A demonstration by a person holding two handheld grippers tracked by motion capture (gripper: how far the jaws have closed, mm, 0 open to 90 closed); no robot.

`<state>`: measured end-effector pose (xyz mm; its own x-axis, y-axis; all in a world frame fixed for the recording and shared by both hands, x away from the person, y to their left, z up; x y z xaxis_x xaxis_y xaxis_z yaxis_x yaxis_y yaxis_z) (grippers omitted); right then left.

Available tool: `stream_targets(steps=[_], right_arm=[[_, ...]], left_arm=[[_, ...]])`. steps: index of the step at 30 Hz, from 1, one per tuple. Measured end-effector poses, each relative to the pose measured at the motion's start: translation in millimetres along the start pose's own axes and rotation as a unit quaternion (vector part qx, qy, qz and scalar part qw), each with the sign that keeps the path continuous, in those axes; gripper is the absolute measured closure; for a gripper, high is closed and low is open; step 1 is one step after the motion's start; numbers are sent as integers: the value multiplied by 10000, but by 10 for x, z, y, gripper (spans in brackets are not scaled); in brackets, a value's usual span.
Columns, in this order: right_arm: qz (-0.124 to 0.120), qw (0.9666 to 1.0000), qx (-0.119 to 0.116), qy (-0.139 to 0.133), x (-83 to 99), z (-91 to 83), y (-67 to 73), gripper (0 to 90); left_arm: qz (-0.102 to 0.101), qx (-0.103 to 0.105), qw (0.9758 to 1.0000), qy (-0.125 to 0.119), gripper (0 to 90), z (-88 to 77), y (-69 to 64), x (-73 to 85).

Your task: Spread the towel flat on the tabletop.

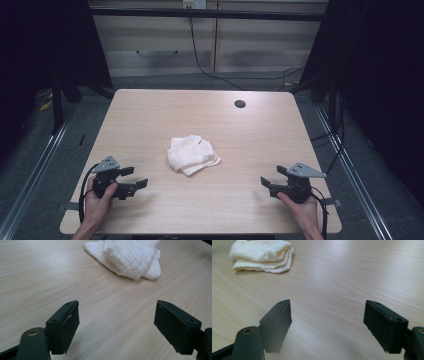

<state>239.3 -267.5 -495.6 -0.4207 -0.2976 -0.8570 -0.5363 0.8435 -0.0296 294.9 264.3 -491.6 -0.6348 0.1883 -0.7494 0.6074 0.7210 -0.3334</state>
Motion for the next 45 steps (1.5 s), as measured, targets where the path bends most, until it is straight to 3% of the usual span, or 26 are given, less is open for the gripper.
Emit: stream_targets(steps=[4, 5, 6, 7, 15, 21, 25, 30, 33, 37, 44, 45], right_arm=[[-20, 10000, -81, -42, 3, -2, 14, 230], [2, 9999, -100, -39, 5, -8, 21, 262], [-14, 9998, -175, -121, 12, -21, 24, 349], [-15, 9995, -245, -183, 17, -31, 29, 359], [244, 9982, -538, -113, -4, -66, 55, 342], [109, 9981, -606, -37, -51, -100, 130, 359], [91, 9976, -691, -14, -90, -96, 159, 369], [138, 9976, -677, 38, -115, -49, 157, 343], [158, 9973, -713, 49, -119, -35, 151, 343], [121, 9967, -795, 91, -117, -26, 166, 344], [118, 9965, -808, 188, -111, -11, 166, 348], [79, 9966, -791, 232, -111, -9, 159, 349]], left_arm=[[-8, -7, 10000, 30, 200, 13, 4, -3], [-12, -14, 10000, 36, 200, 18, 3, -3], [-12, -14, 10000, 36, 200, 18, 3, -3], [0, -6, 10000, 65, 200, 26, 5, -2], [-17, 26, 10000, 93, 201, 11, -14, -3], [60, 129, 9997, 205, 206, 8, -104, -14], [201, 90, 9995, 239, 221, 27, -189, -88], [322, 309, 9986, 276, 256, 119, -283, -243], [429, 279, 9983, 269, 260, 159, -294, -299], [405, 348, 9985, 106, 272, 176, -277, -427], [427, 405, 9983, -6, 377, 310, -307, -615], [492, 386, 9980, -46, 466, 385, -331, -647]])
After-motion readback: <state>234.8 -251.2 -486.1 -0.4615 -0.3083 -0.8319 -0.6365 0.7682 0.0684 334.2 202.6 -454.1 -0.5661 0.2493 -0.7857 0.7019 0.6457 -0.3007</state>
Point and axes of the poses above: each handheld gripper's, and its own axes: z roughly forward along the jaws, x roughly out of its underside, y roughly to its left, the point moved 1 cm from there along z, roughly forward along the jaws, and after that the axes turned 8 degrees about -z, right-handed, at the moved point
